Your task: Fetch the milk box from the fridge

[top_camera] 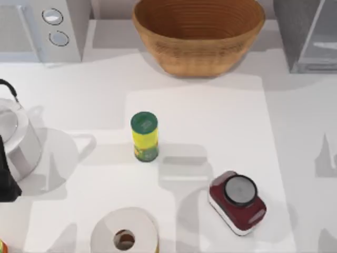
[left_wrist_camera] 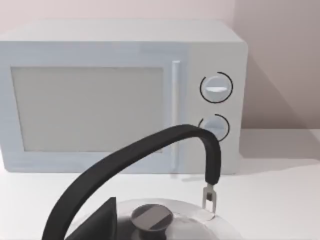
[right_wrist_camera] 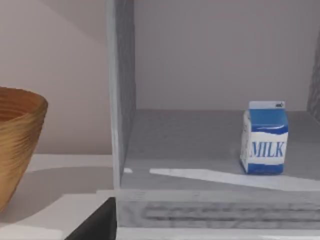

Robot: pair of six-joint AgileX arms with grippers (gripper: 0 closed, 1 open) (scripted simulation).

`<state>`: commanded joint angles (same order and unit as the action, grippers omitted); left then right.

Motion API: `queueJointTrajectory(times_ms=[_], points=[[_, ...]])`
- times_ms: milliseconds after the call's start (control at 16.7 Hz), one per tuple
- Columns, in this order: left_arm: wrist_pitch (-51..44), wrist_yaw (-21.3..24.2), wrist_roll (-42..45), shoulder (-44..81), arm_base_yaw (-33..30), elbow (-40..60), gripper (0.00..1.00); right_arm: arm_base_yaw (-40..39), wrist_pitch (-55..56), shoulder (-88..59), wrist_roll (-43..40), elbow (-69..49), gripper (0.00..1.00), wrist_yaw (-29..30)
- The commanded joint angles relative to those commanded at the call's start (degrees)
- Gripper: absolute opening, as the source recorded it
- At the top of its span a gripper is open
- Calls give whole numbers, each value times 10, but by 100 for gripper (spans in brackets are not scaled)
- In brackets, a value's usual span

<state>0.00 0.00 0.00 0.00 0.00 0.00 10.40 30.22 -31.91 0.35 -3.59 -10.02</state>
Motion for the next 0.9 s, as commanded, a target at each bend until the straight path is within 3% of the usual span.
queueJointTrajectory(times_ms=[540, 900], points=[[0, 0, 0, 0, 0, 0, 100, 141, 444, -510, 5, -49, 100, -136], [0, 0, 0, 0, 0, 0, 100, 197, 611, -694, 7, -68, 100, -189]])
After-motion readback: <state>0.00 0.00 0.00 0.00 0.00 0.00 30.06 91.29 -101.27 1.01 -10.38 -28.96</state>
